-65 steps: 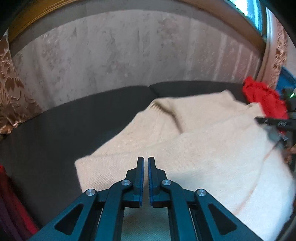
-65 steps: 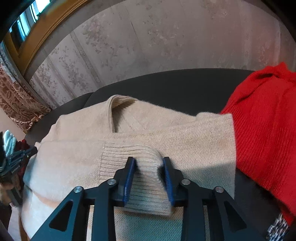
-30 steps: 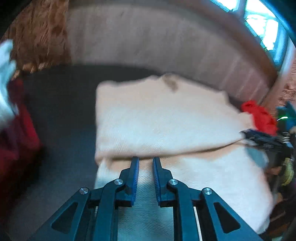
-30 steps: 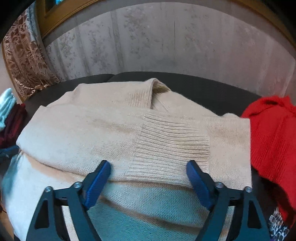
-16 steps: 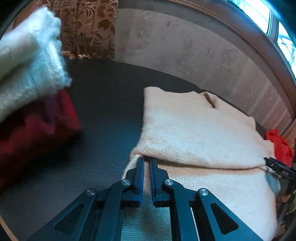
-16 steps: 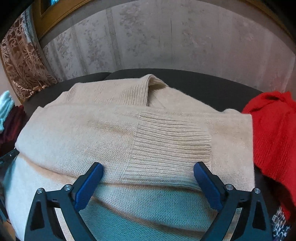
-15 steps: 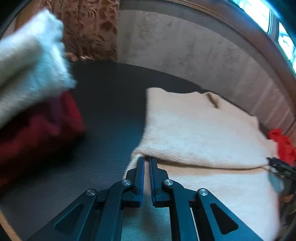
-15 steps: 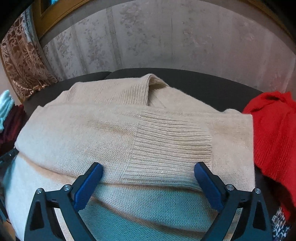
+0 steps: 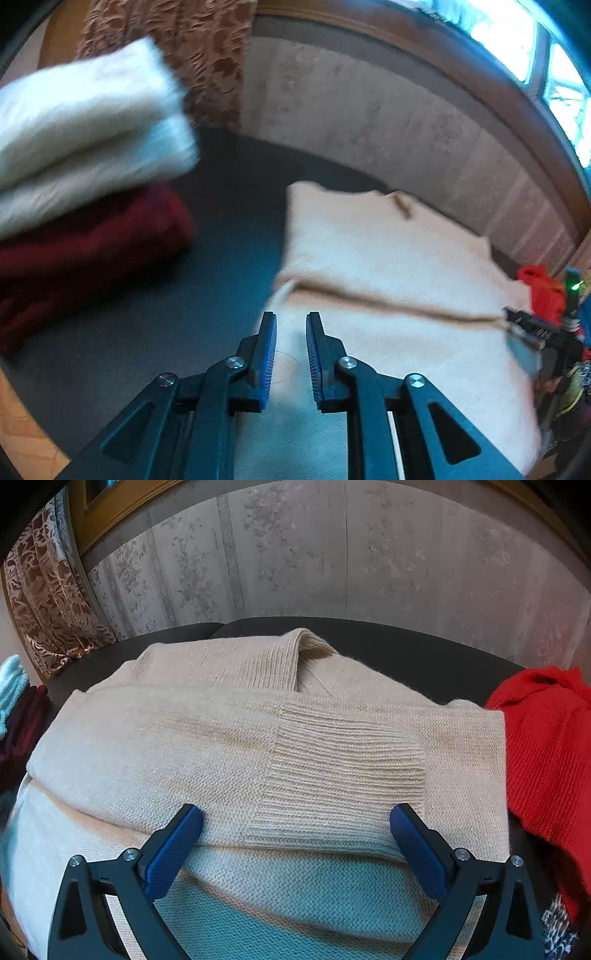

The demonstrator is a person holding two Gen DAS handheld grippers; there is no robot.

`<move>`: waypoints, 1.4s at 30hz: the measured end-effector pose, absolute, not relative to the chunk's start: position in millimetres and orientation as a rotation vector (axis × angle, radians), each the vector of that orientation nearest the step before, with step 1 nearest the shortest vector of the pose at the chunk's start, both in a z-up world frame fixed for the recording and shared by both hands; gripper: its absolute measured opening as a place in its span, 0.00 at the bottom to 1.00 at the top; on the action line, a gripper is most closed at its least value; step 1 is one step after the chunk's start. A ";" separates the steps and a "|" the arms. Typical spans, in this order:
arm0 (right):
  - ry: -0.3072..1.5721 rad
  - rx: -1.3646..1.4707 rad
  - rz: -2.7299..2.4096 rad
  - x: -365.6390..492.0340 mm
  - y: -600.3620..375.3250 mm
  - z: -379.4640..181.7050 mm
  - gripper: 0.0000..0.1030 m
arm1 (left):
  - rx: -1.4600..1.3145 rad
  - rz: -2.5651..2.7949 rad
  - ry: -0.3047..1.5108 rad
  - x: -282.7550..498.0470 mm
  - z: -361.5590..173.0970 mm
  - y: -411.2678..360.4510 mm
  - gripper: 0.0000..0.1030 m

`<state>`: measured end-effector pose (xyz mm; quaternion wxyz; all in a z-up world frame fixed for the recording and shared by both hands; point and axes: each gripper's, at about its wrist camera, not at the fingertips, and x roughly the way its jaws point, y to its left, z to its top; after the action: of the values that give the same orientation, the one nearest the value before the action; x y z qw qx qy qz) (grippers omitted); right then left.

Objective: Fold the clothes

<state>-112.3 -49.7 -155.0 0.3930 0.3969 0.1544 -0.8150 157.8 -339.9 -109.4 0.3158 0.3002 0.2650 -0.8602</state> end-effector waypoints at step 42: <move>0.371 1.010 -1.977 -117.6 -73.5 -156.5 1.00 | 0.993 -2.374 0.523 -10.5 -132.1 -433.4 0.28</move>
<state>-117.6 -73.5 -156.5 0.4307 0.4049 0.1486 -0.7928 -10.5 -433.4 -132.1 0.2548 0.3657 0.1926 -0.8742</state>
